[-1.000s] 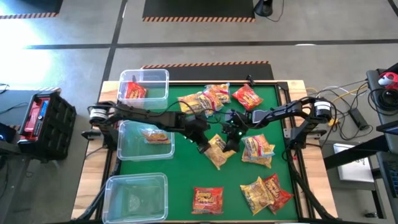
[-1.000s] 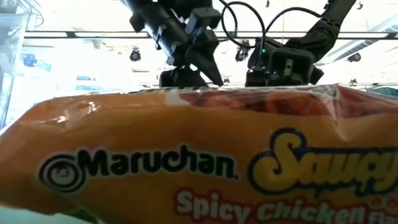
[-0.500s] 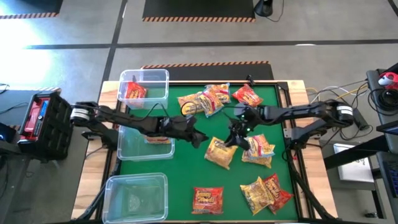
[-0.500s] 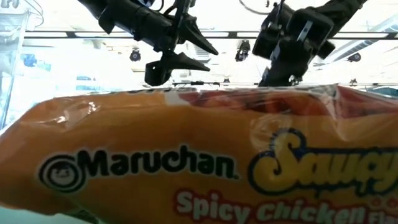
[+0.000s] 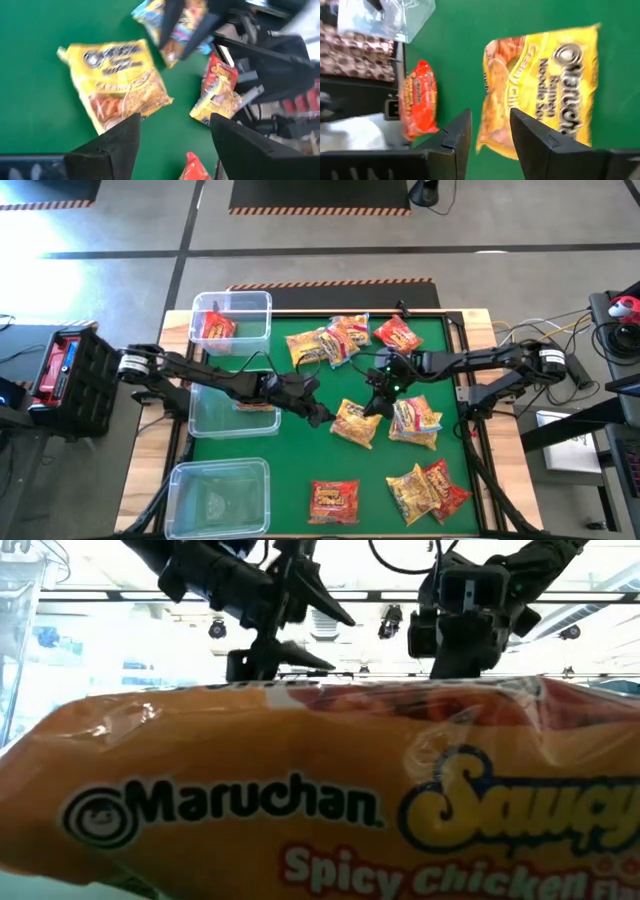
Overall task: Sort Maruchan noodles
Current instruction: Put the middle yellow noodle pack into the bottom transparent bin
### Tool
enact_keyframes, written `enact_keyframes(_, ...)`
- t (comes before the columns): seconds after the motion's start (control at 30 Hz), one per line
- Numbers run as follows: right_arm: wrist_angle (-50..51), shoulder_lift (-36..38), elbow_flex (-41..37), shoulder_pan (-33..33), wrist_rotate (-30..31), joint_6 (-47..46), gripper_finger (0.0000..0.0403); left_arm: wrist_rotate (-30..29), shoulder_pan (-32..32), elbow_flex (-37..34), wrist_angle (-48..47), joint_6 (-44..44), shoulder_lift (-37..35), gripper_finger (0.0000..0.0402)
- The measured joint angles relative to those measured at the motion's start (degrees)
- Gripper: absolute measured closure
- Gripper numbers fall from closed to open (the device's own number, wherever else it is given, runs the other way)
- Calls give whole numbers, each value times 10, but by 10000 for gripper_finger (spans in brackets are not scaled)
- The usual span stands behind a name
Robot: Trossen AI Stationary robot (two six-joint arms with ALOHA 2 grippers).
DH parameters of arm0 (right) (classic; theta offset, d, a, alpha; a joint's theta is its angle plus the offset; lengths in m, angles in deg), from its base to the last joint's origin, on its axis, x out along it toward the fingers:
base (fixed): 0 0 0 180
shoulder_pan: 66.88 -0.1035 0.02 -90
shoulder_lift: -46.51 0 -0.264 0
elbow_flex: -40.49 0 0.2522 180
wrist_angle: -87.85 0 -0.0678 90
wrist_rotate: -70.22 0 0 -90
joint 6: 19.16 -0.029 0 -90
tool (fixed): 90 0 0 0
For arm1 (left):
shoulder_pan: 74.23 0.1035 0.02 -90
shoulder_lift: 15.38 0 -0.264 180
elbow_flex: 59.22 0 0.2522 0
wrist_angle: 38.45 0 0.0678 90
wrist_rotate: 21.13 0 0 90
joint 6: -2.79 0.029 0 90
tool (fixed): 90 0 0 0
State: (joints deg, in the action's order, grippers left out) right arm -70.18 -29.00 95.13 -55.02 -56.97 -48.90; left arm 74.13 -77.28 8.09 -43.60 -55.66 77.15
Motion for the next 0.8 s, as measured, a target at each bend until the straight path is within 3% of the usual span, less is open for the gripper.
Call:
enact_keyframes(0.13, 2, -11, -6, 0, -2, -52, 262, 0, 0, 0, -2, -65, 30, 169)
enact_keyframes(0.43, 1, -12, -46, -19, -21, -80, 273, -11, 0, 0, 9, -101, 57, 169)
enact_keyframes(0.8, -2, -46, -75, -23, 43, -44, 282, -53, 0, 0, 16, -123, 58, 169)
